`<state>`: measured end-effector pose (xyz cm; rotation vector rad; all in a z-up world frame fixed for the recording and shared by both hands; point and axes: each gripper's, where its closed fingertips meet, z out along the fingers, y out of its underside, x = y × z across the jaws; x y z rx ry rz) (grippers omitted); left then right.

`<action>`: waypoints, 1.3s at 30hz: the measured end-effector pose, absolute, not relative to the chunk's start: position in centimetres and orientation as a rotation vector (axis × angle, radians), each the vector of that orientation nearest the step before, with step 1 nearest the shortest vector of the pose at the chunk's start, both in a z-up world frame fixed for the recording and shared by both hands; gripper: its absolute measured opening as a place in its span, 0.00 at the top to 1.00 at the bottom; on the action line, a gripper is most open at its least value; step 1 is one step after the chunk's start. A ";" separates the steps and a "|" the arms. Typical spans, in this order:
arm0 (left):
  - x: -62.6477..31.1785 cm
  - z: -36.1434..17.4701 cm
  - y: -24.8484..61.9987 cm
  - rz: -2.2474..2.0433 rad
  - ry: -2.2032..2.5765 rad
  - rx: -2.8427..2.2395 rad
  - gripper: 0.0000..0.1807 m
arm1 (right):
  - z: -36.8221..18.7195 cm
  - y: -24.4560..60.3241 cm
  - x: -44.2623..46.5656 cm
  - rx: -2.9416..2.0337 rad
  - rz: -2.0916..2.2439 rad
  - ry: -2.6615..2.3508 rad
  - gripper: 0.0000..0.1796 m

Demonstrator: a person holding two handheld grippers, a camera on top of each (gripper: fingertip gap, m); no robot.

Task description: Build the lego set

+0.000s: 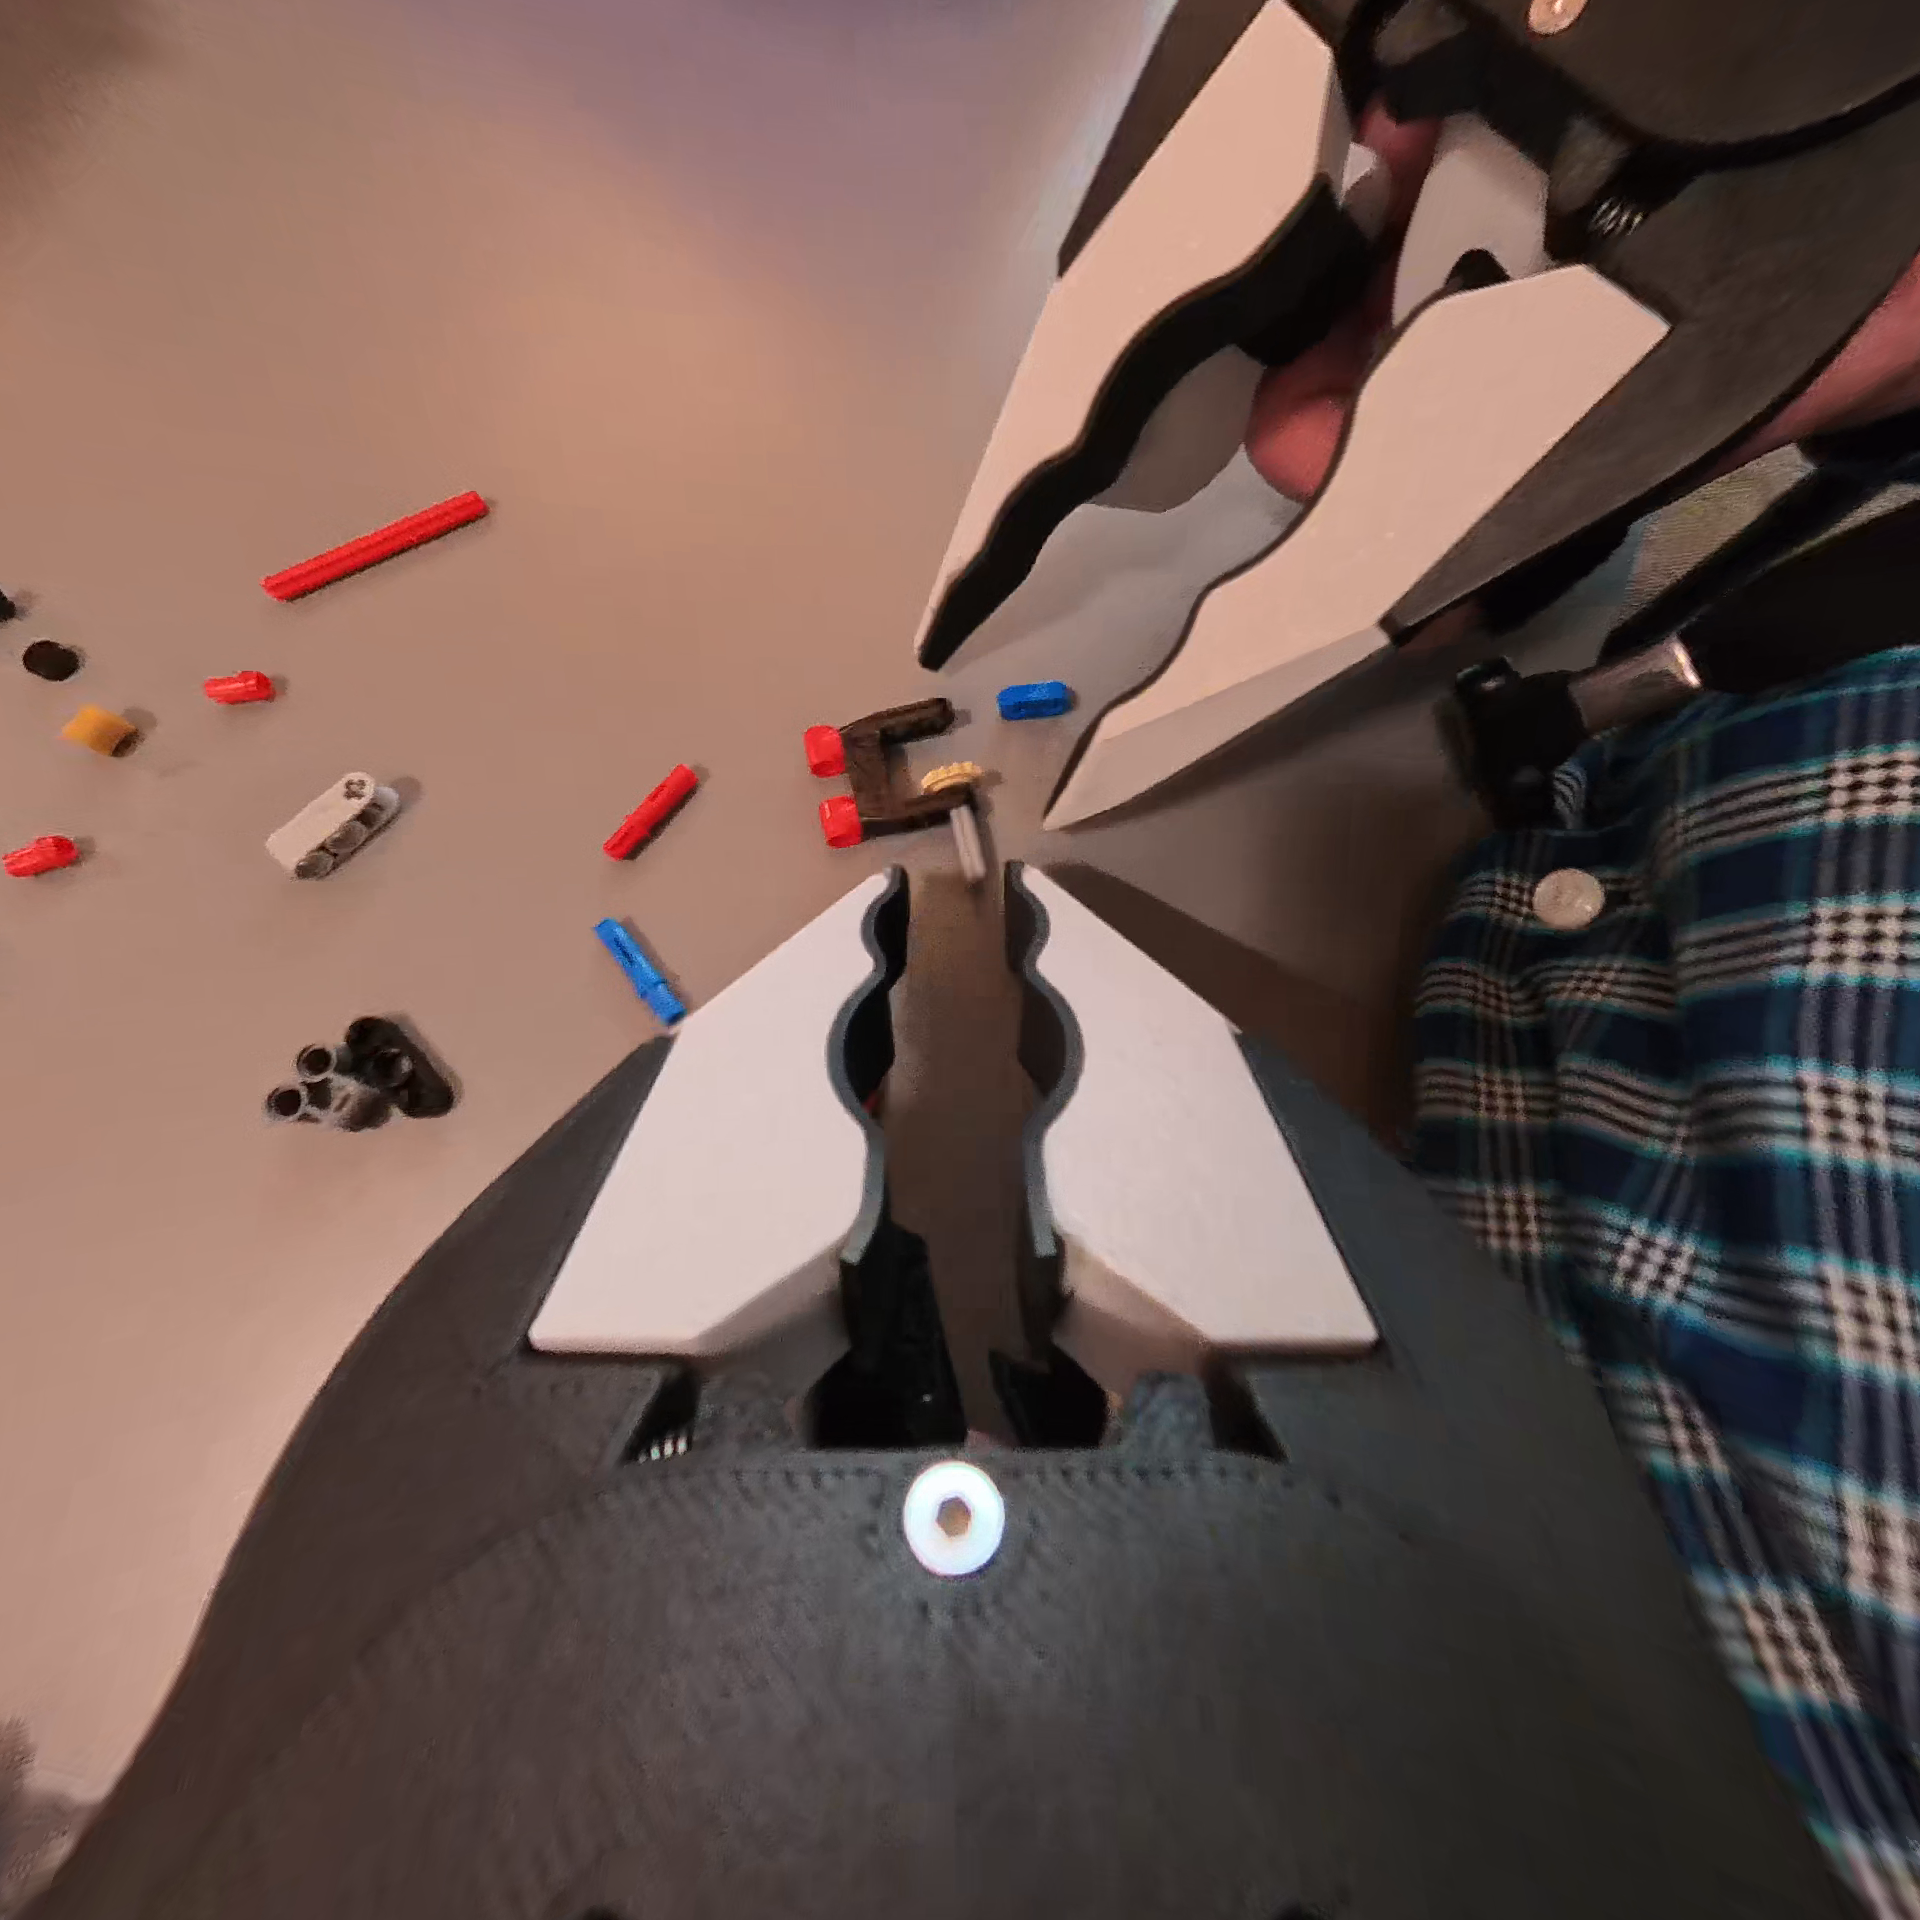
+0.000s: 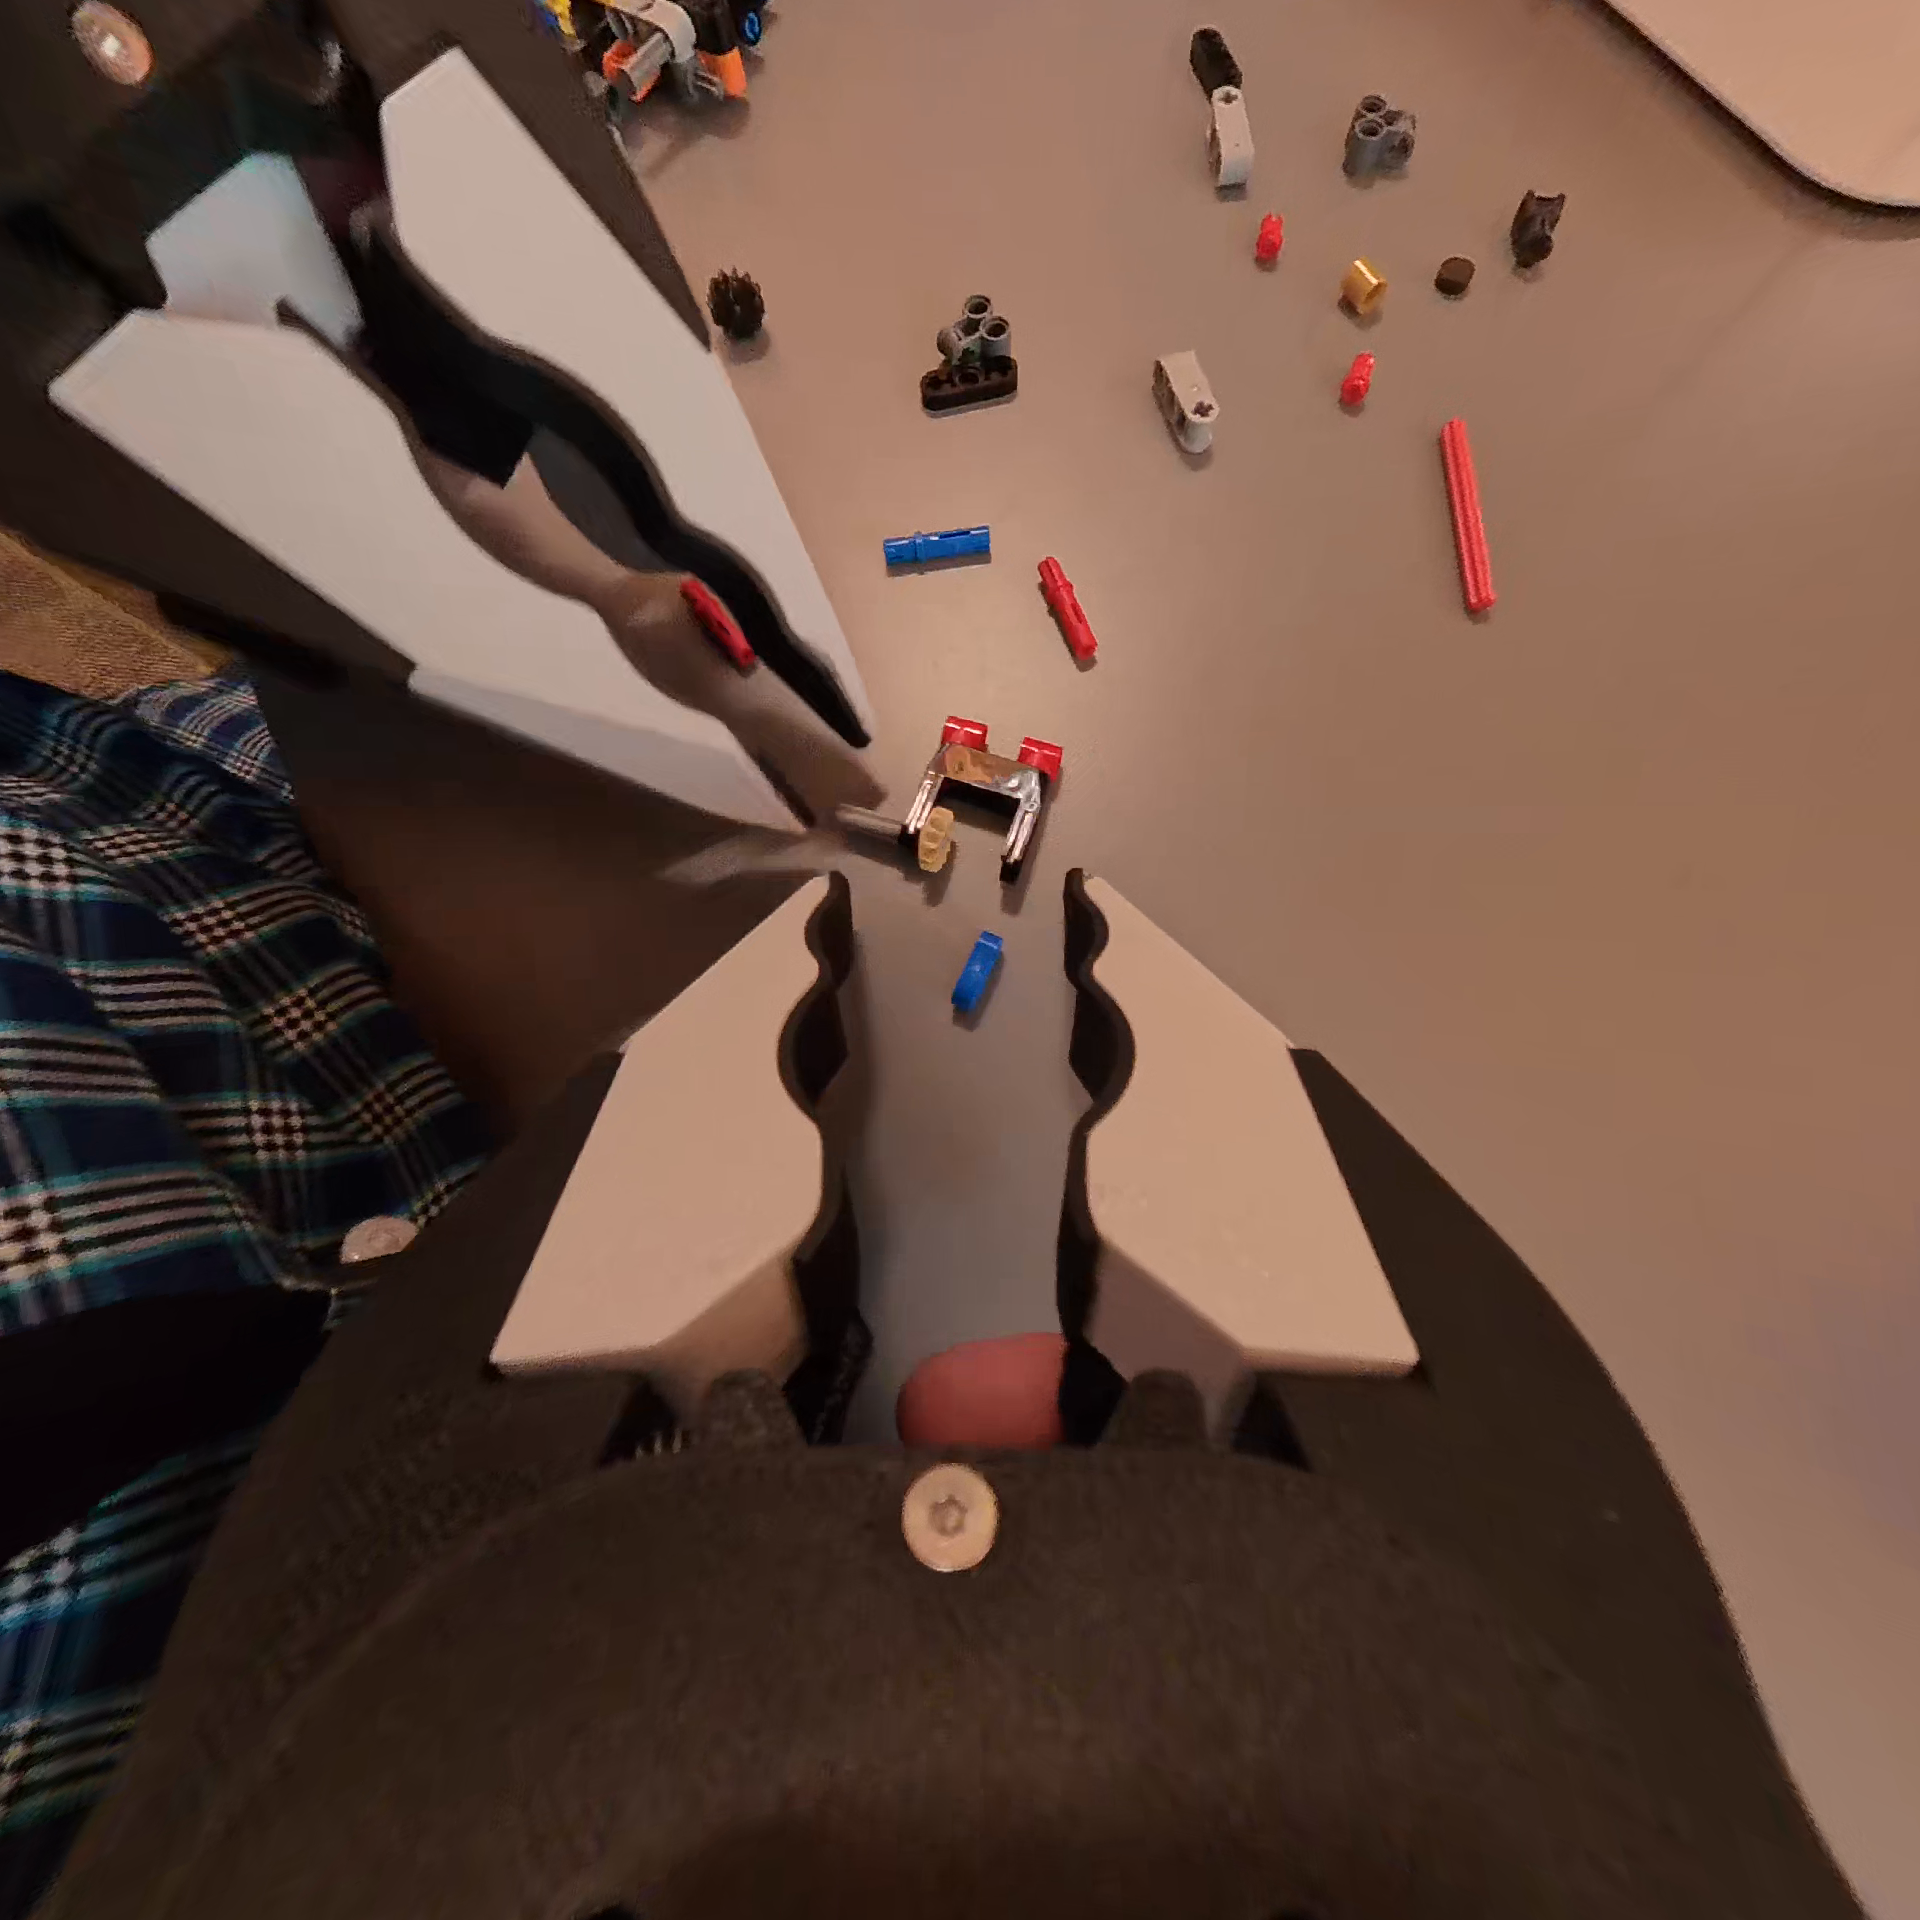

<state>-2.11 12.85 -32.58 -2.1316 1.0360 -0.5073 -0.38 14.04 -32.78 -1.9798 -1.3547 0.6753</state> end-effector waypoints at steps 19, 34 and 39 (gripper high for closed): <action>-1.3 -33.2 12.6 -0.461 1.260 -2.074 1.00 | -33.1 13.7 -1.3 -1.941 0.646 -1.415 0.86; -2.0 -31.1 13.8 -0.431 1.350 -1.965 0.94 | -31.9 13.0 0.0 -1.932 0.670 -1.366 0.90; -1.6 -32.4 14.1 -0.345 1.486 -1.926 0.93 | -32.2 12.8 -0.2 -1.918 0.651 -1.388 0.90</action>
